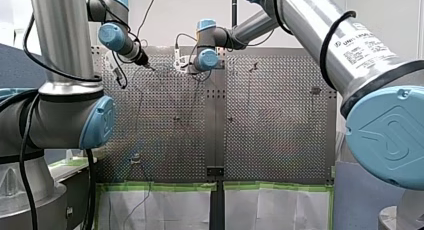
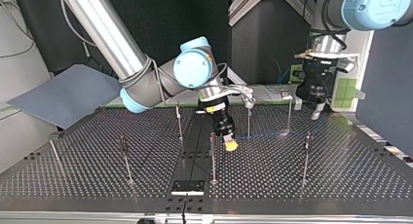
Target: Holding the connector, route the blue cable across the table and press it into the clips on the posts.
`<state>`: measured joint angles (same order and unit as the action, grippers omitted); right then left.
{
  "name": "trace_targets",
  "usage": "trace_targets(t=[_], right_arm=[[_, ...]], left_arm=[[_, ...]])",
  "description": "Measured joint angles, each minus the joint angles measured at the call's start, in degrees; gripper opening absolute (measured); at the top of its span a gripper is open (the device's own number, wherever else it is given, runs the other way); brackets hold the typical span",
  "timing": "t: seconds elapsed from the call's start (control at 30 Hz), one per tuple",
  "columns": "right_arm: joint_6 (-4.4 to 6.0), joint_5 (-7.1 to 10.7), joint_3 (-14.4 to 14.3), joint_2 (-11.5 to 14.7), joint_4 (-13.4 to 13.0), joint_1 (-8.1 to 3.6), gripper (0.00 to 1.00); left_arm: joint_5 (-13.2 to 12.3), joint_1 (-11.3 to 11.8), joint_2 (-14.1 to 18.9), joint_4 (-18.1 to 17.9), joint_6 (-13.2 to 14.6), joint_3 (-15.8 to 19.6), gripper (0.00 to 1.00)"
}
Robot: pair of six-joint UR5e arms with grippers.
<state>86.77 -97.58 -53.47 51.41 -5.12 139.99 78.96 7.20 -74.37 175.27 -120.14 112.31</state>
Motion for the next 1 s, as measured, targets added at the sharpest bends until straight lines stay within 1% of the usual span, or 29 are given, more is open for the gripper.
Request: trace_targets(t=[0.23,0.4,0.5,0.7,0.87,1.0], right_arm=[[-0.15,-0.07,0.01,-0.01,-0.08,0.05,0.00],[-0.16,-0.05,0.05,0.00,-0.08,0.07,0.00],[-0.13,-0.06,0.12,-0.01,-0.08,0.10,0.00],[-0.10,-0.06,0.32,-0.02,-0.08,0.11,0.00],[-0.09,-0.06,0.38,-0.02,-0.08,0.01,0.00],[-0.08,-0.07,0.40,-0.02,-0.12,-0.06,0.00]], left_arm=[[-3.38,-0.90,-0.61,-2.87,3.37,-0.19,0.98],[-5.47,-1.81,-2.59,-5.28,5.82,-1.00,0.98],[-5.17,-2.43,-4.00,-6.73,7.26,-1.59,0.98],[-3.22,-3.23,-7.08,-9.81,10.20,-1.97,0.98],[-2.33,-3.57,-9.41,-12.21,11.32,-2.60,0.98],[-2.10,-4.19,-10.77,-14.01,11.39,-3.58,0.98]])
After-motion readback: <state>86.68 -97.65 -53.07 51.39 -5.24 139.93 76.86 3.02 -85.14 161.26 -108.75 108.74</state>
